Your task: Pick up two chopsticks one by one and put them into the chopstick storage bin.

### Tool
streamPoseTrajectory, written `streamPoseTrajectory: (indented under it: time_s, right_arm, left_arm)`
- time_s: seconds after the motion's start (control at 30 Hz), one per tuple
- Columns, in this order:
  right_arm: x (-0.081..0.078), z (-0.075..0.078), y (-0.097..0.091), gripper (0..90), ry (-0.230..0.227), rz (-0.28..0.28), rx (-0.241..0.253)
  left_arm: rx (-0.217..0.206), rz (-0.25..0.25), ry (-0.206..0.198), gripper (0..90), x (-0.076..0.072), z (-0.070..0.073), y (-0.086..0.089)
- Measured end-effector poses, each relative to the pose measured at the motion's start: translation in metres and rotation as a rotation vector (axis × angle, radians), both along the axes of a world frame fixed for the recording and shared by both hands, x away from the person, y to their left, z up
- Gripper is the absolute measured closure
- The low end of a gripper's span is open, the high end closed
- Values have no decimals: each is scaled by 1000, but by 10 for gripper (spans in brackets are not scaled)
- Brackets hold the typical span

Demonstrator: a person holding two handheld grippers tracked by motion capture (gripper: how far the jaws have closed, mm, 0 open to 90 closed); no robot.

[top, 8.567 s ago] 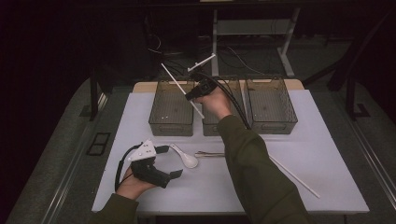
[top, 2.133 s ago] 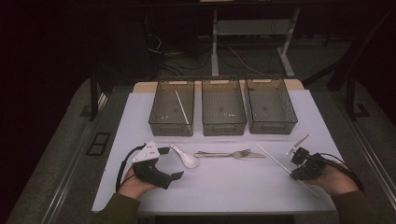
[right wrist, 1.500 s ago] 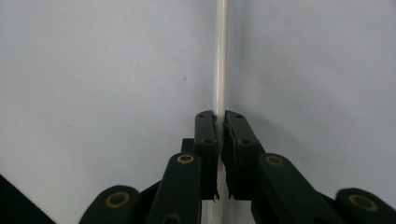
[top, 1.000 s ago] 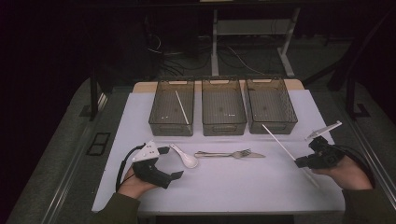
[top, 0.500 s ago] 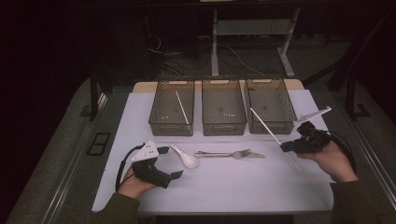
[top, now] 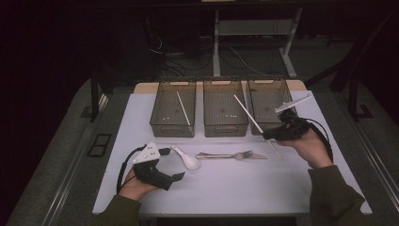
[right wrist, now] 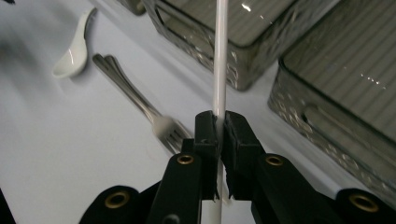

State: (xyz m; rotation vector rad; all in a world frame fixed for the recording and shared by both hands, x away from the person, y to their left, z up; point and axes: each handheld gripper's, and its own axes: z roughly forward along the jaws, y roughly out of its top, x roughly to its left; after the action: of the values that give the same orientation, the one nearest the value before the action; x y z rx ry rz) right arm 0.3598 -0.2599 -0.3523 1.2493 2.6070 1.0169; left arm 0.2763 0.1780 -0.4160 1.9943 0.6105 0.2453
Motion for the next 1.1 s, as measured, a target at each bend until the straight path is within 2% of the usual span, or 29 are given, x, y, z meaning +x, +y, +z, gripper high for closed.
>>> streamPoseTrajectory:
  time_s: [0.17, 0.43, 0.47, 0.8, 0.9, 0.97, 1.0, 1.03, 1.1]
  right_arm:
    - [13, 8, 24, 840, -18, 7, 10]
    - [31, 15, 55, 840, -27, 21, 6]
    - [37, 17, 64, 840, -23, 31, 6]
    - [56, 22, 96, 840, -23, 27, 23]
    - [65, 26, 113, 840, -26, 25, 23]
    - [68, 27, 117, 840, -34, 31, 22]
    - [71, 30, 127, 840, -32, 28, 19]
    - [71, 30, 127, 840, -32, 28, 19]
    - [77, 32, 141, 840, -38, 28, 15]
  left_arm:
    - [-14, 1, 1, 0, 0, 1, 1]
    - [-12, 0, 1, 0, 0, 1, 1]
    - [-13, 0, -1, 0, 0, 1, 2]
    - [-23, 0, 1, 0, 0, 2, 2]
    - [-22, 1, -2, 0, 0, 2, 2]
    - [-21, 2, -3, 0, 0, 2, 2]
    - [-21, 2, -3, 0, 0, 2, 2]
    - [-23, 3, -3, 0, 0, 2, 2]
    - [-22, 3, -7, 0, 0, 2, 2]
